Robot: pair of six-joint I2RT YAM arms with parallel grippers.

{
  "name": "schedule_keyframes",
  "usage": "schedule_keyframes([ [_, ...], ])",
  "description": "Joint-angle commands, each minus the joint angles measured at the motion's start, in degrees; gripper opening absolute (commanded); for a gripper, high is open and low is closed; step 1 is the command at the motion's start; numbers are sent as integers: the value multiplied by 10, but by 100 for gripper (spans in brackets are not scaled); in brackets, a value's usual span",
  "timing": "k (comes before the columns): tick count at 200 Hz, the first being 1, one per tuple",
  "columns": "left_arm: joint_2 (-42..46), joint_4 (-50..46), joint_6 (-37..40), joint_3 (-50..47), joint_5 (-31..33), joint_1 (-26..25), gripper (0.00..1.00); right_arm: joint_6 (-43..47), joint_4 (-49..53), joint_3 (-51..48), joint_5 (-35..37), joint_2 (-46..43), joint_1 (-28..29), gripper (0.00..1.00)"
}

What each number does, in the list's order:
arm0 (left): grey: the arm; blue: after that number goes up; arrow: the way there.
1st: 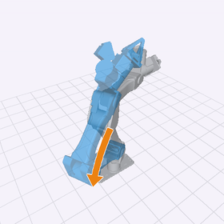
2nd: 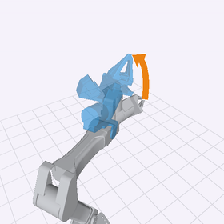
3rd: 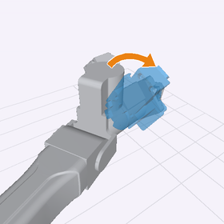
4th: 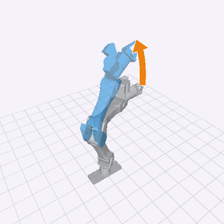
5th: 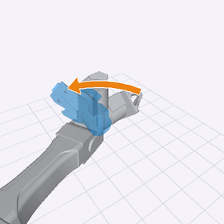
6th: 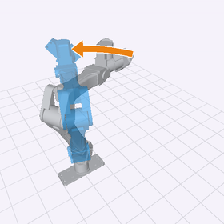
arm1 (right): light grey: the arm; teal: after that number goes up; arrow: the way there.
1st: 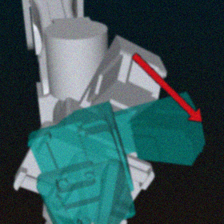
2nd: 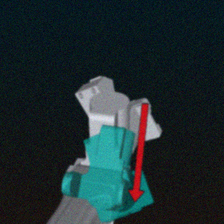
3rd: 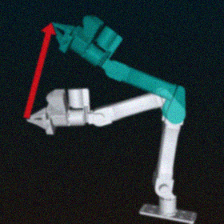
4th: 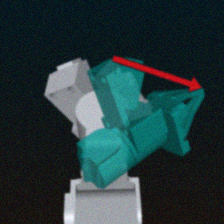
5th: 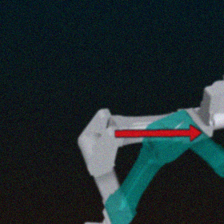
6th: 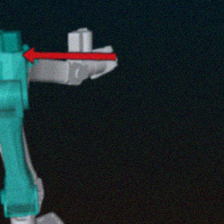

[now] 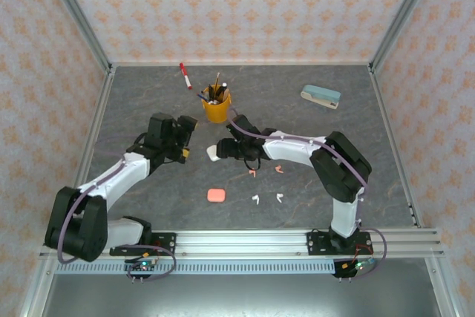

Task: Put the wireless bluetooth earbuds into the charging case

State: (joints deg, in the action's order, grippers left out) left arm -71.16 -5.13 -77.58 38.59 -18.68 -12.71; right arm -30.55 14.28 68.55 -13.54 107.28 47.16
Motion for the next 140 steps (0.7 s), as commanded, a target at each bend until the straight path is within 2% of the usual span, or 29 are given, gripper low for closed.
schedule_keyframes([
  [1, 34, -104, 71, 30, 80, 10, 100, 15, 122, 54, 95, -5, 27, 84],
  [11, 44, -124, 85, 38, 95, 14, 100, 16, 156, 77, 118, 5, 37, 92],
  [30, 57, -150, 110, 50, 108, 24, 100, 15, 215, 120, 152, 27, 57, 98],
  [54, 57, -160, 128, 55, 93, 50, 100, 12, 255, 153, 176, 44, 80, 98],
  [96, 36, -152, 150, 48, 40, 88, 100, 8, 277, 153, 169, 35, 118, 92],
  [111, 33, -145, 151, 40, 34, 90, 100, -20, 289, 150, 168, 31, 135, 92],
  [140, 36, -137, 149, 27, 34, 90, 100, -128, 307, 142, 173, 35, 165, 96],
])
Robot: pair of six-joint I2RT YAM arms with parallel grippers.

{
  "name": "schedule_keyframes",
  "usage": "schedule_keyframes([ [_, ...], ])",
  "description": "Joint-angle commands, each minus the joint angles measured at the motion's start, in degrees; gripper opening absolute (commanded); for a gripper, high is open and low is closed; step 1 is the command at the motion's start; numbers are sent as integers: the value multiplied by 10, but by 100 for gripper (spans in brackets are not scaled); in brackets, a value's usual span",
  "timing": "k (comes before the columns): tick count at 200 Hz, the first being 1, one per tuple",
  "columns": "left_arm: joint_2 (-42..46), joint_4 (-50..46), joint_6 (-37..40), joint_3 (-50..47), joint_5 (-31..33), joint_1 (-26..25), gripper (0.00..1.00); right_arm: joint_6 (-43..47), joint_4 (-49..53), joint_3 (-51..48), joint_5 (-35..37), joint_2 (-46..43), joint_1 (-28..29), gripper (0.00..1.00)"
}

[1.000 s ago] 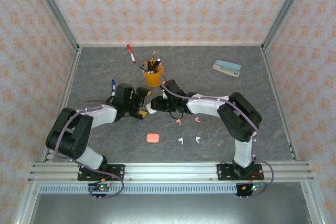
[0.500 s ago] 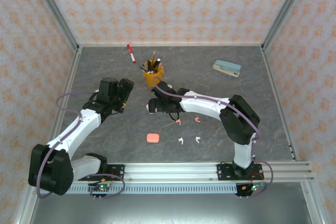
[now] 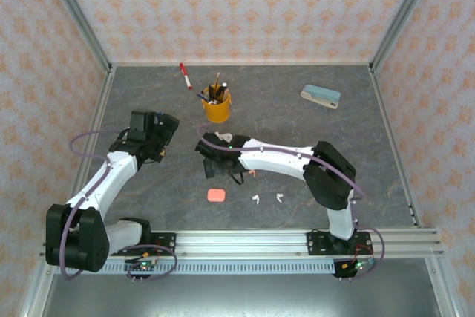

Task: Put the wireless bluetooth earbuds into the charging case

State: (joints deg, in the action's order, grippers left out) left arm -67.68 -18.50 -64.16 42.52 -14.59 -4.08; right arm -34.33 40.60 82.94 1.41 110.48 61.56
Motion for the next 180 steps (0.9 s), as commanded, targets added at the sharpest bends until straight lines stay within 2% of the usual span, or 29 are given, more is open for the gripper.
schedule_keyframes([
  [1, 1, -2, 16, -13, -6, 4, 100, -94, 44, -3, 24, 3, 21, 96],
  [49, 5, -6, 24, -17, -2, 5, 100, -188, 45, -5, 21, 22, 41, 98],
  [101, 11, -4, 29, -27, 0, 13, 100, -226, 35, 5, -2, 50, 55, 97],
  [180, 22, 3, 33, -44, -14, 33, 100, -245, 42, 42, -16, 92, 86, 90],
])
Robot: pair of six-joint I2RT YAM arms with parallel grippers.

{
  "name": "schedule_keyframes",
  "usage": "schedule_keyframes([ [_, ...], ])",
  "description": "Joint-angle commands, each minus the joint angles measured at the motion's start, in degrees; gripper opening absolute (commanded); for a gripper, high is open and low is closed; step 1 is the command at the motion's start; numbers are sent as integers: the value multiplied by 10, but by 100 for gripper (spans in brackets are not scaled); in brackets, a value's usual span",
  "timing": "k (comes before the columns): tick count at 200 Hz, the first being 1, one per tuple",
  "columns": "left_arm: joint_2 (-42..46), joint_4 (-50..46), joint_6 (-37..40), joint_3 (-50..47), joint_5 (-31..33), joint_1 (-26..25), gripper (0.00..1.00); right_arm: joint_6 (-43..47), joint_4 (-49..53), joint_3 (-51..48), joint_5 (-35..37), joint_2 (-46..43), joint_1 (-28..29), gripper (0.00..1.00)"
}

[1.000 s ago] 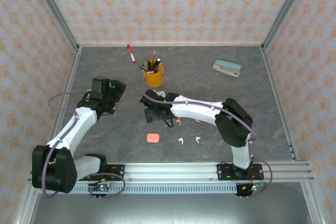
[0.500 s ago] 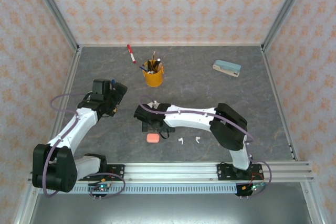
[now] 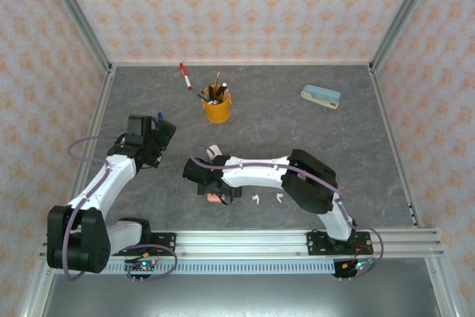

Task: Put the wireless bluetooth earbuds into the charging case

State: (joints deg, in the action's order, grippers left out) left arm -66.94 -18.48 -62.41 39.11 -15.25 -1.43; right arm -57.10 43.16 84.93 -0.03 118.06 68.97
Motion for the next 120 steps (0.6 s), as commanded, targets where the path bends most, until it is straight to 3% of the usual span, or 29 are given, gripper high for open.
schedule_keyframes([
  [1, 15, 3, 16, -10, -7, 6, 100, -18, 17, 23, -1, 16, 12, 90],
  [120, 35, 5, 16, -27, -18, 16, 100, -39, 40, 46, 0, 42, 38, 77],
])
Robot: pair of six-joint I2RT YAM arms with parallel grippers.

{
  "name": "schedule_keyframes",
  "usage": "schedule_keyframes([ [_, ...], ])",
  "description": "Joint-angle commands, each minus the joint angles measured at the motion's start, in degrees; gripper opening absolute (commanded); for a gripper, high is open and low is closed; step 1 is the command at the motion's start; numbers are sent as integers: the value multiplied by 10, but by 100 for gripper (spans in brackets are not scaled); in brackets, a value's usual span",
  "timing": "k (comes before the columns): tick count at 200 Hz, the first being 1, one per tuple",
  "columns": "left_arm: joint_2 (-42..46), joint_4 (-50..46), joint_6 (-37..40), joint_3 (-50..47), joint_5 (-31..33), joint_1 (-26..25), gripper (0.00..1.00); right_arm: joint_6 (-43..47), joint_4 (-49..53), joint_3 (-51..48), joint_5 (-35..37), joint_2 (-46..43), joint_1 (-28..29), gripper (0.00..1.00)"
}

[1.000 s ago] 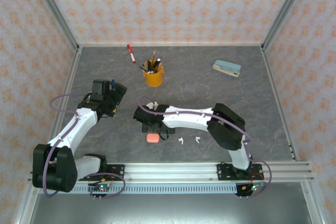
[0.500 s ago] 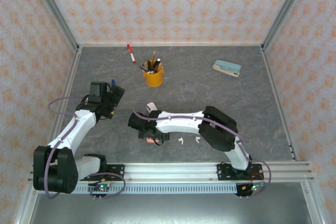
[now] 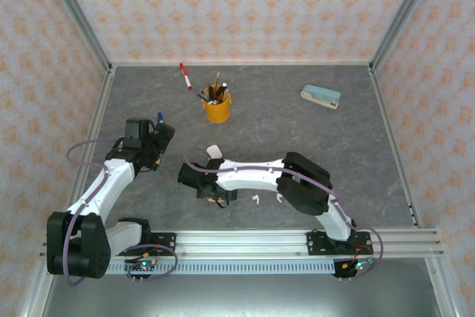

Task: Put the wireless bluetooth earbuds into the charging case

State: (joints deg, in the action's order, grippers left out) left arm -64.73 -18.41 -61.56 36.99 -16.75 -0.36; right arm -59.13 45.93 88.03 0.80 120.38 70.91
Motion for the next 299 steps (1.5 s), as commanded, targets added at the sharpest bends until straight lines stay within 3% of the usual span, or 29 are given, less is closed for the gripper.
schedule_keyframes([
  [1, 13, 4, 7, -6, -3, 5, 100, -19, 13, 15, -8, 19, 18, 77],
  [47, 15, 4, 5, -8, -3, 5, 100, -18, 16, 21, -8, 24, 20, 71],
  [121, 16, 13, 10, -12, -6, 5, 100, -8, 12, 22, 12, 9, 20, 49],
  [242, 34, 108, 36, -71, -66, 0, 100, 27, -56, -33, 51, -90, -91, 47],
  [299, 0, 210, 26, -105, -59, -97, 99, 25, -121, -82, 39, -120, -168, 47],
])
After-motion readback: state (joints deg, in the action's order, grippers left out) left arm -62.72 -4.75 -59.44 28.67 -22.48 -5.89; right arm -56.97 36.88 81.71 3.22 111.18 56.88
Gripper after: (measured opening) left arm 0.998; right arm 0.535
